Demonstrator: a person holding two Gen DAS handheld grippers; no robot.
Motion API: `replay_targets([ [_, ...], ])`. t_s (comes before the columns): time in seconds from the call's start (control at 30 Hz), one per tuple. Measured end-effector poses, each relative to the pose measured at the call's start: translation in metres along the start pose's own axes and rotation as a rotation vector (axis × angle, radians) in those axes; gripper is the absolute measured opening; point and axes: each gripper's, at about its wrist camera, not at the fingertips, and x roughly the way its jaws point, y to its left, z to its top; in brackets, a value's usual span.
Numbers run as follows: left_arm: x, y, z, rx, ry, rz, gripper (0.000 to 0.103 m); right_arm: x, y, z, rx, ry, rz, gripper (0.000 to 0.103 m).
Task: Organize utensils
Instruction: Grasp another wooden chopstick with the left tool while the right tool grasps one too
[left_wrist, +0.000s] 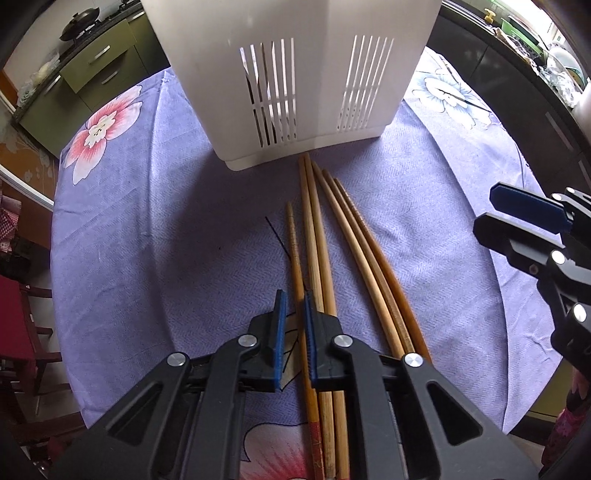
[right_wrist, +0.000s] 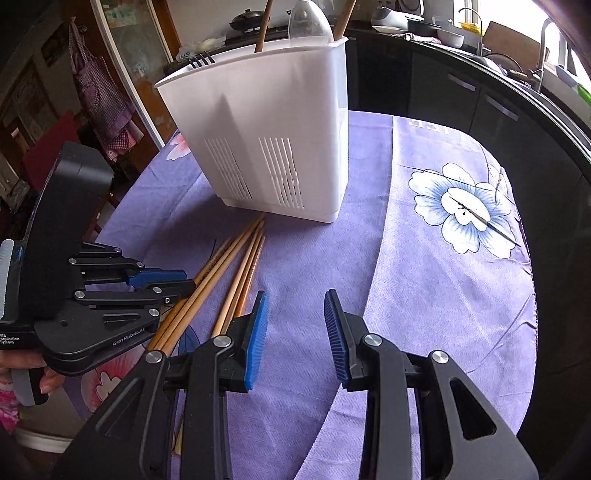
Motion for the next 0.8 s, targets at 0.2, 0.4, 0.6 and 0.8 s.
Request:
replay_targets([
  [0.2, 0.004, 0.002, 0.000, 0.002, 0.009, 0.006, 0.009, 0.013, 0.006, 0.001, -0.013, 0.035, 0.011, 0.032],
  [0.4, 0.007, 0.021, 0.002, -0.016, 0.016, 0.035, 0.007, 0.037, 0.016, 0.005, -0.022, 0.093, 0.040, 0.032],
  [0.6, 0.008, 0.040, 0.001, -0.043, 0.012, 0.044, 0.007, 0.052, 0.027, 0.011, -0.045, 0.117, 0.030, 0.032],
  [0.8, 0.009, 0.041, 0.002, -0.032, 0.003, 0.053, 0.007, 0.060, 0.034, 0.010, -0.069, 0.128, -0.012, 0.032],
])
